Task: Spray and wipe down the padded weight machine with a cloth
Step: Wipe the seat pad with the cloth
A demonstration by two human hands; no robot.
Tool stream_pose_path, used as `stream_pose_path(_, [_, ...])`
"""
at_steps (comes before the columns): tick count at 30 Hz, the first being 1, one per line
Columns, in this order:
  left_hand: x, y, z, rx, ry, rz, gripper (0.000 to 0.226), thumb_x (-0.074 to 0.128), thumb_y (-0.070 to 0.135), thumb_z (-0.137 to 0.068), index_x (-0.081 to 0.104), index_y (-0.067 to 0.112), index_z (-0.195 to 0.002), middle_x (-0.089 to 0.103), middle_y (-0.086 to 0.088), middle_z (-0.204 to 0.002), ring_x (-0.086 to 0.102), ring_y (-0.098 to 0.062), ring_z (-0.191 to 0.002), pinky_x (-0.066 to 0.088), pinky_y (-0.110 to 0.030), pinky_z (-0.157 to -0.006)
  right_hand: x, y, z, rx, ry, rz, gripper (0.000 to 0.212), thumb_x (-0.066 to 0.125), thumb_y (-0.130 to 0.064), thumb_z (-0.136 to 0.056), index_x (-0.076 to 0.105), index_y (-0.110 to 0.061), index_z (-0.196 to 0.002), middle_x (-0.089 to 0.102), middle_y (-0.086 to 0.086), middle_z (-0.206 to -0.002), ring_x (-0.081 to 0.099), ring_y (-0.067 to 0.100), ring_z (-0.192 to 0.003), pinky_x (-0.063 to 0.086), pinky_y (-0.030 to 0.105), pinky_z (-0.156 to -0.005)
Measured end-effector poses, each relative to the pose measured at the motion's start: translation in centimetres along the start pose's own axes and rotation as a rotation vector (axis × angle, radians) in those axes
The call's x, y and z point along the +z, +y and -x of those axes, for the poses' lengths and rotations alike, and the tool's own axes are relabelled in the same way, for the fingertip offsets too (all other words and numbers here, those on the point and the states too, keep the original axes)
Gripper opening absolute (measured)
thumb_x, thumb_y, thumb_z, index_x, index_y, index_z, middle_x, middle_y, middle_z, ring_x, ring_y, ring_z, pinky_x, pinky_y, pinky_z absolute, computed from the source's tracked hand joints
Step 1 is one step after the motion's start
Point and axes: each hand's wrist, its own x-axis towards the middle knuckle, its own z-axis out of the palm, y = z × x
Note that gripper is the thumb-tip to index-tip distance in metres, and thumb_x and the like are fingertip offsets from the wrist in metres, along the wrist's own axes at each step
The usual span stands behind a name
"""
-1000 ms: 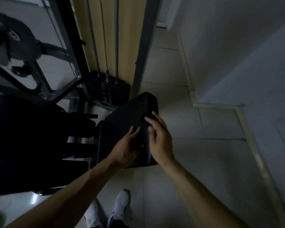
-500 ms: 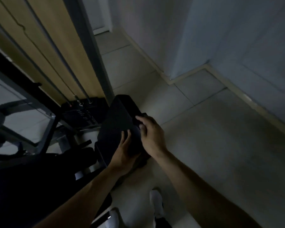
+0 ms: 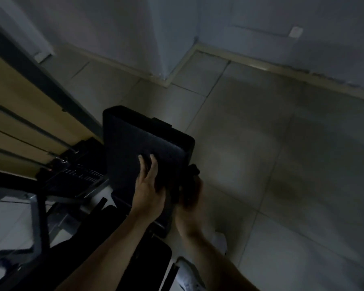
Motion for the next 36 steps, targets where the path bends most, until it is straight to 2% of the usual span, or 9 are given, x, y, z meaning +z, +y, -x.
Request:
stream_pose_path(7, [2.0, -3.1, 1.9, 0.136, -0.044, -0.216, 0.073, 0.046, 0.002, -0.101, 0.010, 0.025, -0.160, -0.010, -0.003, -0.168, -0.004, -0.037, -0.156, 0.015, -0.045, -0.127, -0.8, -4.2, -2.8, 0.053, 0.106, -0.157, 0.048, 0.058, -0.038, -0.102, 0.033, -0.055, -0.140, 0.058, -0.027, -0.128, 0.065, 0.005, -0.112, 0.060, 0.041, -0.087])
stream_pose_path(10, [2.6, -3.8, 3.0, 0.000, -0.086, -0.069, 0.079, 0.044, 0.009, -0.105, -0.006, 0.034, -0.162, -0.024, 0.007, -0.165, -0.015, -0.013, -0.153, 0.008, -0.016, -0.120, -0.9, -5.9, -3.6, -0.122, 0.121, -0.111, 0.052, 0.053, -0.022, -0.108, 0.039, -0.033, -0.156, 0.052, -0.014, -0.152, 0.051, 0.001, -0.137, 0.048, 0.029, -0.110])
stream_pose_path(12, [3.0, -4.6, 3.6, 0.057, -0.125, -0.133, 0.077, 0.037, 0.002, -0.104, -0.012, 0.028, -0.157, -0.027, 0.007, -0.164, -0.022, -0.021, -0.153, 0.021, -0.023, -0.122, 0.0, -3.6, -2.6, -0.198, 0.129, -0.060, 0.046, 0.049, -0.018, -0.109, 0.046, -0.017, -0.155, 0.050, -0.002, -0.156, 0.047, 0.007, -0.142, 0.044, 0.030, -0.115])
stream_pose_path(17, [3.5, -6.2, 4.1, 0.077, -0.117, -0.168, 0.090, 0.046, 0.003, -0.096, -0.003, 0.040, -0.162, -0.021, 0.004, -0.169, 0.017, -0.032, -0.155, 0.050, -0.044, -0.108, 3.1, 6.4, 4.8, 0.033, 0.012, -0.034, 0.057, 0.049, -0.057, -0.102, 0.048, -0.027, -0.151, 0.059, -0.007, -0.145, 0.059, 0.010, -0.128, 0.052, 0.033, -0.104])
stream_pose_path(22, [4.8, -7.5, 5.2, 0.067, -0.069, -0.124, 0.078, 0.041, 0.012, -0.104, -0.001, 0.047, -0.160, -0.025, 0.011, -0.167, 0.011, -0.020, -0.157, 0.044, -0.043, -0.114, 5.7, 11.9, 9.3, 0.489, -0.055, -0.133, 0.029, 0.053, -0.031, -0.107, 0.062, -0.041, -0.133, 0.071, -0.010, -0.128, 0.069, 0.009, -0.114, 0.058, 0.046, -0.096])
stream_pose_path(26, [5.5, -8.7, 6.1, 0.006, -0.151, -0.139, 0.091, 0.051, -0.002, -0.097, 0.003, 0.038, -0.163, -0.018, 0.009, -0.169, 0.008, -0.007, -0.153, 0.042, -0.011, -0.101, 3.3, 7.2, 5.2, 0.395, 0.009, -0.210, 0.032, 0.053, -0.023, -0.108, 0.065, -0.036, -0.134, 0.071, -0.020, -0.121, 0.068, 0.002, -0.111, 0.058, 0.025, -0.090])
stream_pose_path(29, [6.1, -10.9, 5.9, 0.112, -0.218, -0.268, 0.080, 0.065, 0.000, -0.094, 0.021, 0.005, -0.161, -0.008, 0.000, -0.170, -0.015, -0.011, -0.155, 0.009, -0.002, -0.114, 1.9, 3.4, 2.0, 0.108, 0.074, -0.285, 0.040, 0.051, -0.018, -0.109, 0.054, -0.024, -0.149, 0.060, -0.018, -0.141, 0.056, 0.001, -0.132, 0.052, 0.026, -0.104])
stream_pose_path(33, [6.0, -11.0, 5.8, -0.003, -0.191, -0.158, 0.096, 0.053, -0.003, -0.094, 0.001, 0.040, -0.162, -0.018, 0.008, -0.169, -0.004, -0.005, -0.151, 0.030, 0.010, -0.087, 4.3, 7.7, 4.8, 0.067, 0.080, -0.137, 0.041, 0.047, -0.019, -0.109, 0.052, -0.017, -0.150, 0.060, -0.006, -0.145, 0.057, 0.010, -0.133, 0.052, 0.032, -0.104])
stream_pose_path(36, [5.7, -9.5, 6.2, -0.001, -0.153, -0.065, 0.080, 0.041, 0.006, -0.104, 0.000, 0.045, -0.161, -0.019, 0.007, -0.169, 0.000, -0.006, -0.154, 0.029, -0.002, -0.101, 5.7, 12.0, 7.8, 0.303, 0.020, -0.139, 0.033, 0.052, -0.013, -0.107, 0.065, -0.025, -0.134, 0.072, -0.010, -0.121, 0.070, 0.008, -0.109, 0.059, 0.028, -0.089])
